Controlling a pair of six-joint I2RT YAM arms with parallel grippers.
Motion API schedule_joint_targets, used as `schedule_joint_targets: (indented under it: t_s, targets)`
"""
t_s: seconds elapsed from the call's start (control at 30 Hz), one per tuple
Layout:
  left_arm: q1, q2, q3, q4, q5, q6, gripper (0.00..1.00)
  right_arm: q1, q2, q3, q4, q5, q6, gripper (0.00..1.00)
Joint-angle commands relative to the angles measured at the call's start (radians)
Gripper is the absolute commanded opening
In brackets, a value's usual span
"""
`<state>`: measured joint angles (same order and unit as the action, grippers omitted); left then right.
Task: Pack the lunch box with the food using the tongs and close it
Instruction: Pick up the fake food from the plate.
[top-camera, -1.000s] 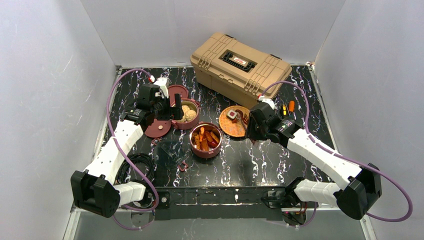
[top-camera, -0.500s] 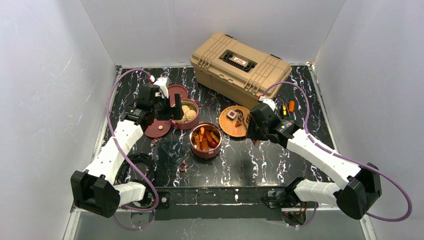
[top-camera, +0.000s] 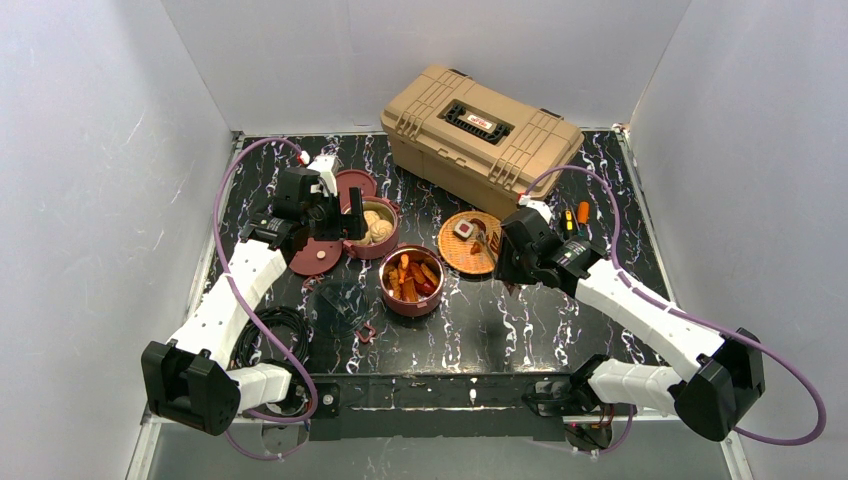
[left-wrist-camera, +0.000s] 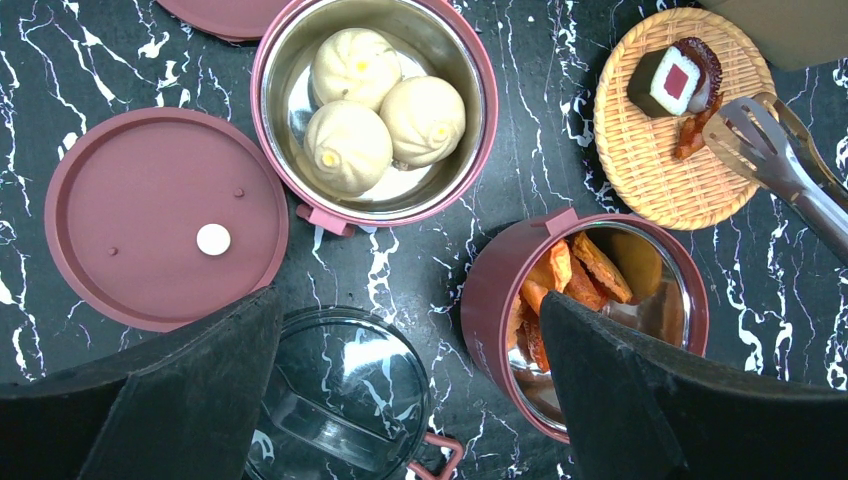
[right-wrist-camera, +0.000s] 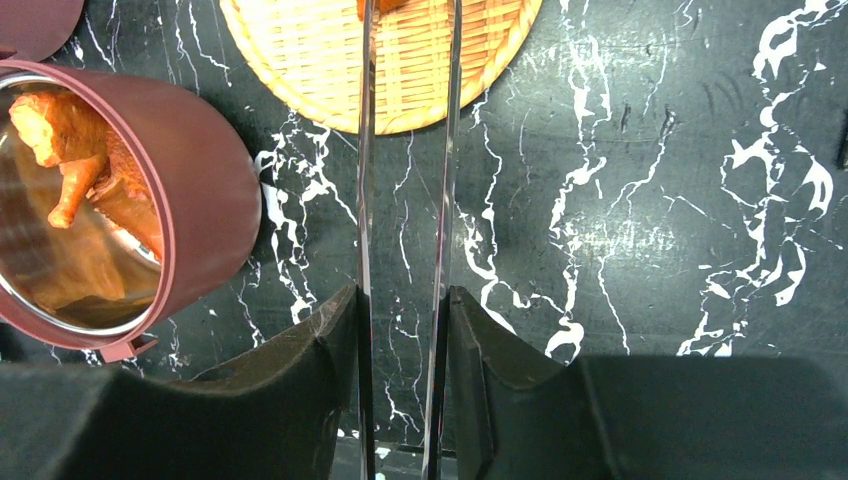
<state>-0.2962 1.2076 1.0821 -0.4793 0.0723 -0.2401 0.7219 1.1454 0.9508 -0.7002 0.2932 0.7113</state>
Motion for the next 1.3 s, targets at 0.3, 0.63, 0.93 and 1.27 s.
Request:
schedule_joint_targets:
  t_s: [0.3,0.63,0.93,1.27]
  targets:
    - [0.004,-0.014,0.04,-0.016,0.015,-0.002,0.99,0.012,0.038,0.014,0.057,-0.065,0.019,0.42]
    - [0.004,-0.013,0.039,-0.016,0.014,-0.001,0.99,0.026,0.048,0.051,-0.081,0.086,0.037,0.45]
    - [0.003,-0.017,0.04,-0.015,0.018,-0.002,0.99,0.027,0.014,0.062,-0.075,0.085,0.033,0.45]
    - [0.004,-0.02,0.041,-0.016,0.014,-0.001,0.99,0.027,0.05,0.056,-0.009,0.048,-0.021,0.44]
